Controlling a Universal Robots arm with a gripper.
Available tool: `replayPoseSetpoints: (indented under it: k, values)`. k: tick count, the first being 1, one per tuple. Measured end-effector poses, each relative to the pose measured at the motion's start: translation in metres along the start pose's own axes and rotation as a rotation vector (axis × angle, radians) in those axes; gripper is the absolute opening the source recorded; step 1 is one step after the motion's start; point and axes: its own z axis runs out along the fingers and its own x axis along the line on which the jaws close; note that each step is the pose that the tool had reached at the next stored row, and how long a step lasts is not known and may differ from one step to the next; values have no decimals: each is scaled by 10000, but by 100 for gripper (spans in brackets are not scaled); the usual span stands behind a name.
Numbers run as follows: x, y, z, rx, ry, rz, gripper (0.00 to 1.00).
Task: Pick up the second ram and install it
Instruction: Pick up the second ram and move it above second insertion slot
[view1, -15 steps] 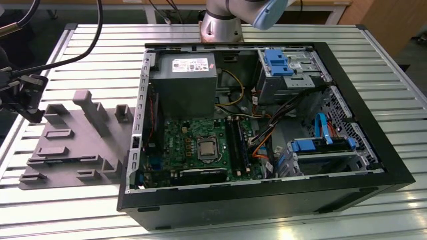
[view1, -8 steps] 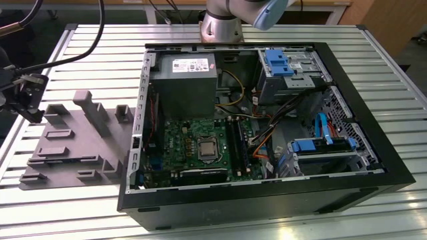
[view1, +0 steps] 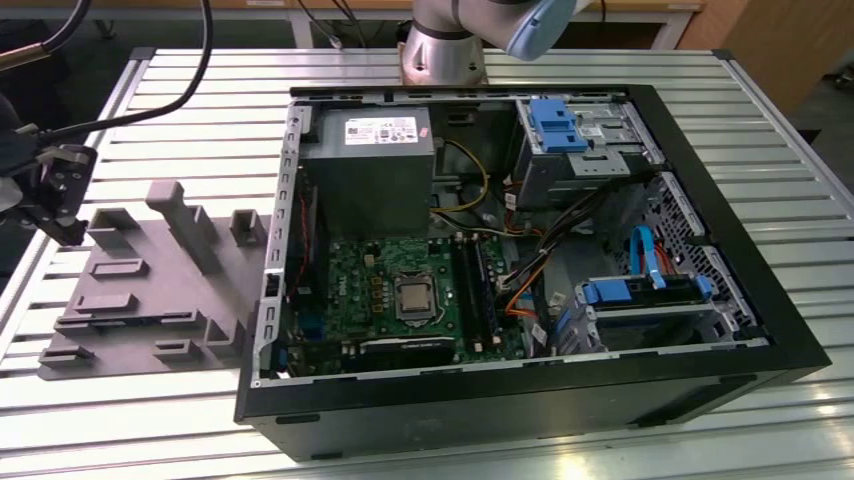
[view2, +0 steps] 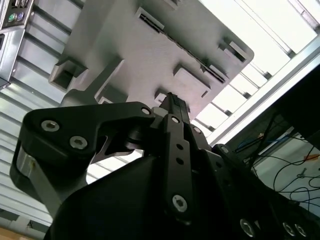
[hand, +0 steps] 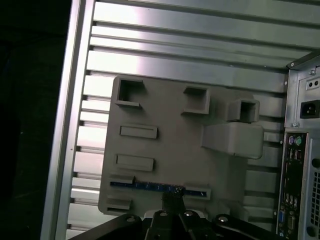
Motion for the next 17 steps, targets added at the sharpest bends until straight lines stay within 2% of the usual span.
replayPoseSetpoints:
  k: [17]
  values:
    - [0, 0, 1, -36, 71, -1467, 11]
